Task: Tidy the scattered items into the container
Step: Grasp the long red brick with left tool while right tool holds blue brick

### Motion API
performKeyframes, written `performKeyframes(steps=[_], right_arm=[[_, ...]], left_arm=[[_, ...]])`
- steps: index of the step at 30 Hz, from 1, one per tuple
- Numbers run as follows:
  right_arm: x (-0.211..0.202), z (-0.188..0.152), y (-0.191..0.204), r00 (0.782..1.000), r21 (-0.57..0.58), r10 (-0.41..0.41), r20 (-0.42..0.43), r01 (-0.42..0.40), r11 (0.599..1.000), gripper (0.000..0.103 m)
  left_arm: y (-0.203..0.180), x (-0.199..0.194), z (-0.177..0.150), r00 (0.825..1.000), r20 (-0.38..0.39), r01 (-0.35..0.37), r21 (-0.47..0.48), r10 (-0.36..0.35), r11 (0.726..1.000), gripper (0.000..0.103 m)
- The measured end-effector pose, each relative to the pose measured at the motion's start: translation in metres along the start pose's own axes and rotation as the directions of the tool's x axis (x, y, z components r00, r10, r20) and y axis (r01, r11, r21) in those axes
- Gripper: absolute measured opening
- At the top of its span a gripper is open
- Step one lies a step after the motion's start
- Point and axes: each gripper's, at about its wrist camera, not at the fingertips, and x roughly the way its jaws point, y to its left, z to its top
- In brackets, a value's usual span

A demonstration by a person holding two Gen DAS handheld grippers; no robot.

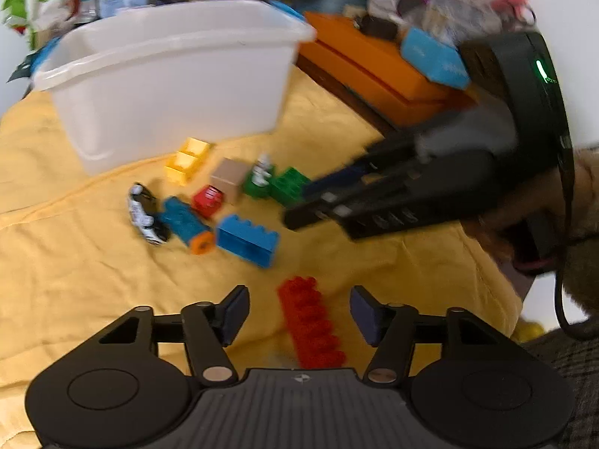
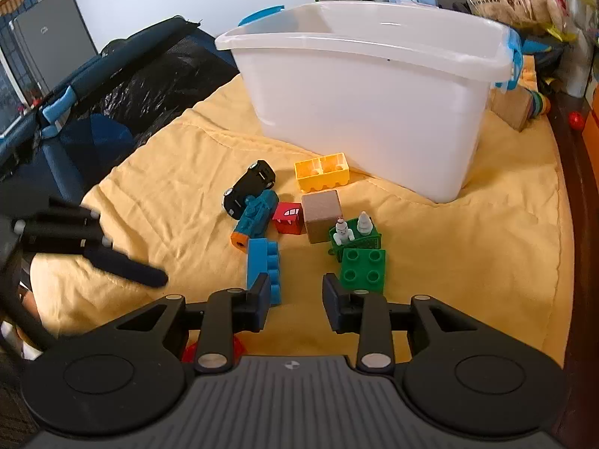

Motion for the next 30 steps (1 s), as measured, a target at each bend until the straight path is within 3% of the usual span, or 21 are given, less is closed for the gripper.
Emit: performKeyframes(steps=[2,5,6,8,9,11,14,17,21,23,25,27,30], right_arm=[[0.003,0.003,0.001,1.000,-0.012,0.008,0.000,-0.008,1.000,0.039],[0.010,0.009,0.007,0.999,-0.037,0.038,-0.012,-0.039,0.999,0.044],[0.015,0.011,0.010,0.999,-0.046,0.047,-0.019,-0.048,0.998,0.045],[0.023,0.013,0.017,0.997,-0.057,0.063,-0.034,-0.065,0.996,0.045],[0.027,0.014,0.019,0.997,-0.056,0.059,-0.041,-0.061,0.997,0.045],[0.030,0.014,0.019,0.999,-0.035,0.031,-0.031,-0.032,0.999,0.043],[0.035,0.013,0.018,0.996,-0.031,0.056,-0.068,-0.058,0.998,0.027],[0.045,0.006,0.023,0.990,-0.069,0.055,-0.129,-0.065,0.995,0.025],[0.029,0.006,0.033,0.998,-0.137,-0.029,-0.061,0.020,0.990,0.025],[0.019,0.008,0.043,0.993,-0.262,-0.115,-0.033,0.103,0.960,0.025],[0.020,0.006,0.056,0.974,-0.424,-0.227,-0.029,0.194,0.885,0.025],[0.029,-0.002,0.064,0.956,-0.524,-0.290,-0.038,0.228,0.821,0.025],[0.035,-0.011,0.070,0.958,-0.541,-0.280,-0.064,0.203,0.816,0.031]], left_arm=[[-0.008,0.009,-0.002,1.000,-0.031,0.000,0.034,0.001,0.999,0.064],[-0.003,0.027,-0.006,0.993,-0.102,0.062,0.001,-0.062,0.998,0.062],[-0.002,0.034,-0.008,0.988,-0.139,0.067,-0.011,-0.068,0.998,0.049],[-0.003,0.037,-0.011,0.991,-0.131,0.020,0.013,-0.018,1.000,0.036],[0.000,0.035,-0.012,0.992,-0.123,0.003,-0.002,-0.003,1.000,0.034],[0.010,0.026,-0.013,0.996,-0.086,-0.039,-0.050,0.034,0.998,0.034],[0.030,0.004,-0.012,0.995,-0.026,-0.100,-0.110,0.098,0.989,0.034],[0.052,-0.007,-0.011,0.990,-0.011,-0.138,-0.148,0.138,0.979,0.034],[0.067,0.000,-0.017,0.989,-0.041,-0.144,-0.204,0.139,0.968,0.034],[0.067,0.010,-0.017,0.988,-0.064,-0.148,-0.218,0.137,0.965,0.034],[0.067,0.022,-0.019,0.984,-0.097,-0.167,-0.218,0.149,0.961,0.034],[0.069,0.027,-0.021,0.982,-0.098,-0.179,-0.220,0.161,0.959,0.035],[0.072,0.023,-0.020,0.979,-0.088,-0.201,-0.226,0.186,0.953,0.038]])
